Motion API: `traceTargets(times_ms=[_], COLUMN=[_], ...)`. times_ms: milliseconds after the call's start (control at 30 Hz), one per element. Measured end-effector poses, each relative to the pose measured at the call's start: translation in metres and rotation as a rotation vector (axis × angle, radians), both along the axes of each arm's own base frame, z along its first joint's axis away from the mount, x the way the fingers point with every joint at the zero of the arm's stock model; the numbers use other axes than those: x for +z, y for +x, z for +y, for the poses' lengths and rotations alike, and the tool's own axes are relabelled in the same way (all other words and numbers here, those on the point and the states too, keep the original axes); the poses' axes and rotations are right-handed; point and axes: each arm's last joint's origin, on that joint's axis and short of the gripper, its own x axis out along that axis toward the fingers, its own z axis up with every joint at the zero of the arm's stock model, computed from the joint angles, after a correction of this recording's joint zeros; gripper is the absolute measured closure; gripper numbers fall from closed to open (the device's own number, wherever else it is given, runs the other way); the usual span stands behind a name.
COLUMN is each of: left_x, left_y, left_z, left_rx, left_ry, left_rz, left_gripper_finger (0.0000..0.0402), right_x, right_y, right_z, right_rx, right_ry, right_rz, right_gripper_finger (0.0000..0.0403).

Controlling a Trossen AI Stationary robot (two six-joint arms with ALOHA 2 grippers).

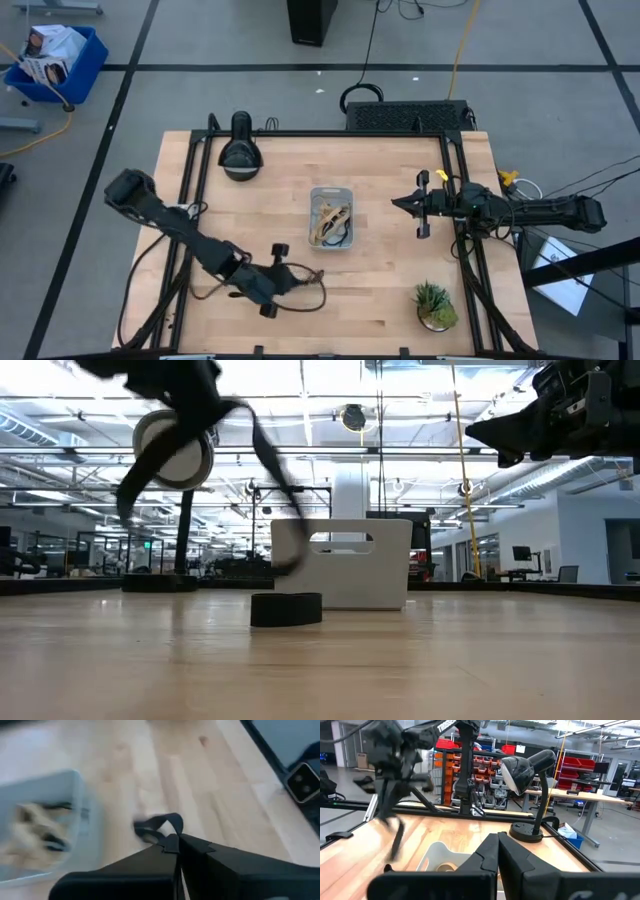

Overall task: Pick and place rubber bands into bin
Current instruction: Put the large black rubber band into the gray bin

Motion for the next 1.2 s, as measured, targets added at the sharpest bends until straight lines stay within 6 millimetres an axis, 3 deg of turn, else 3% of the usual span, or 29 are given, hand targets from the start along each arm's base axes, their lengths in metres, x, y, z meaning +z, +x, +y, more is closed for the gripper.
traceTargets(times_ms=[200, 367, 867, 967, 1200], left_x=[0.028, 0.027, -0.037, -0.049, -0.057], left_y=[-0.026, -0.054, -0.135, -0.143, -0.142], left_z=[0.011, 0.027, 0.093, 0.103, 0.117], left_rx=[0.058, 0.126, 0.226, 0.256, 0.347], left_ry=[0.088, 0.108, -0.010, -0.020, -0.034], left_rz=[-0.109, -0.202, -0.577, -0.591, -0.588], left_gripper_finger=[0.0398, 0.0399, 0.0400, 0.0401, 0.0401], right_x=[0.000, -0.001, -0.004, -0.004, -0.004], right_y=[0.000, 0.000, 0.000, 0.000, 0.000], right_z=[0.000, 0.000, 0.000, 0.000, 0.000], right_rx=[0.000, 0.000, -0.001, -0.002, -0.001], right_ry=[0.000, 0.001, -0.013, -0.015, -0.015], right_rz=[0.001, 0.008, 0.044, 0.038, 0.038], right_gripper_finger=[0.0403, 0.0403, 0.0403, 0.0403, 0.0403])
